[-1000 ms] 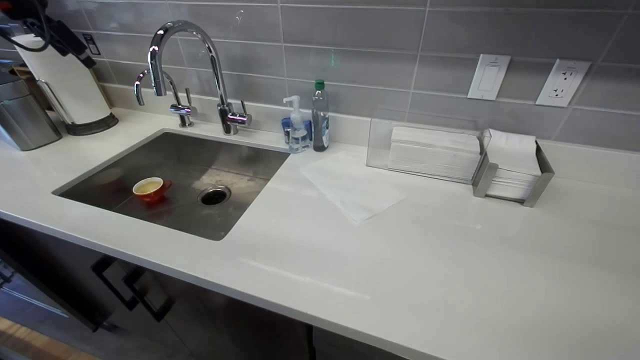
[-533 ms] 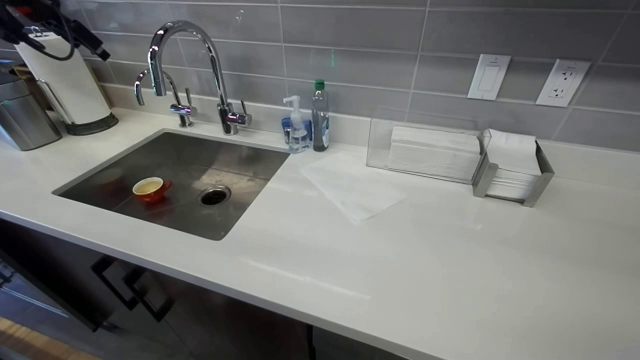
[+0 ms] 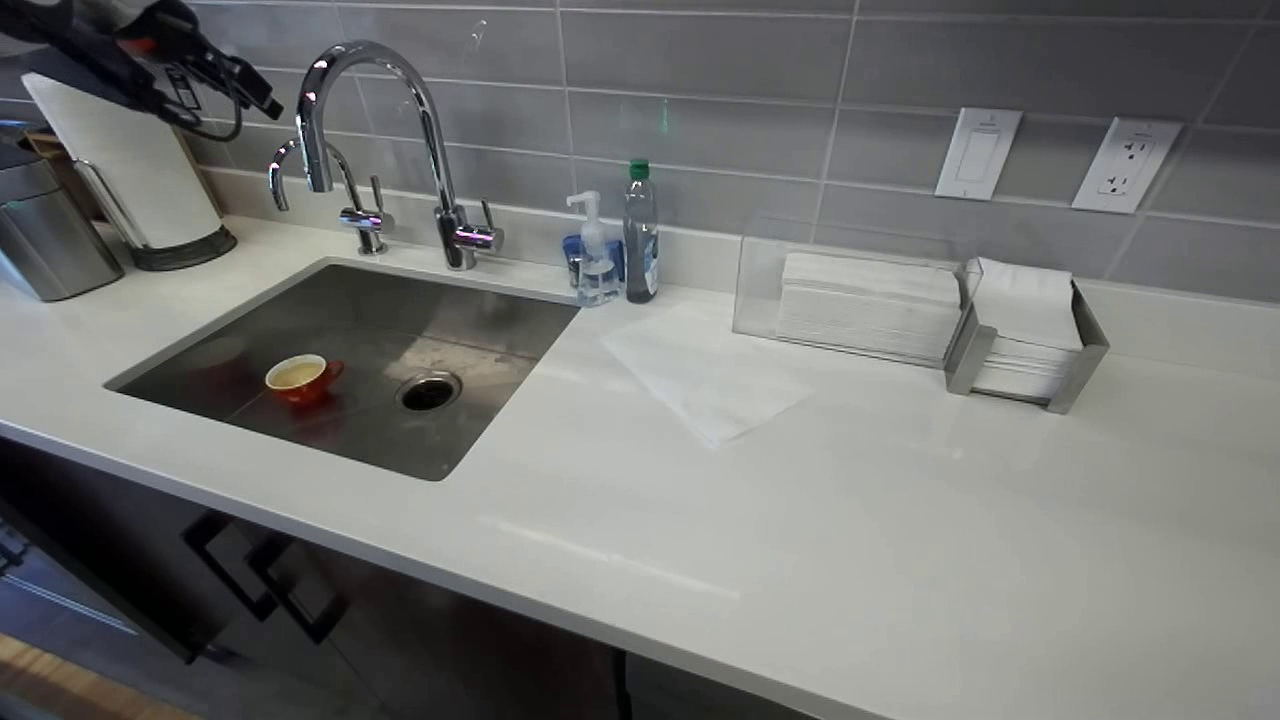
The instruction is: Push the faucet to the right
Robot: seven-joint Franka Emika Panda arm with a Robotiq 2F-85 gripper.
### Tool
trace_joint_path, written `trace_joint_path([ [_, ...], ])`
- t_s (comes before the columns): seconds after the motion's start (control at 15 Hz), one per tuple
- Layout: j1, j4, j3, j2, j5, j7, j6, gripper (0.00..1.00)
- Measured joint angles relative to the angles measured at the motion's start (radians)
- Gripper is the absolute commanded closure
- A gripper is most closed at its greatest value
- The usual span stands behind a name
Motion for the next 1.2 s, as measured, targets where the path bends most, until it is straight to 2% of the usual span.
trace_joint_path([
  [0.13,-0.046,0.021,0.005,0.010,-0.087,0.063,-0.001,0.96],
  [0.2,-0.068,0.030,0.008,0.012,-0.134,0.099,-0.003,1.00],
  [0.6,-0.154,0.085,0.025,0.025,-0.396,0.333,-0.074,1.00],
  [1.2,-0.186,0.196,0.020,0.104,-0.701,0.640,-0.195,1.00],
])
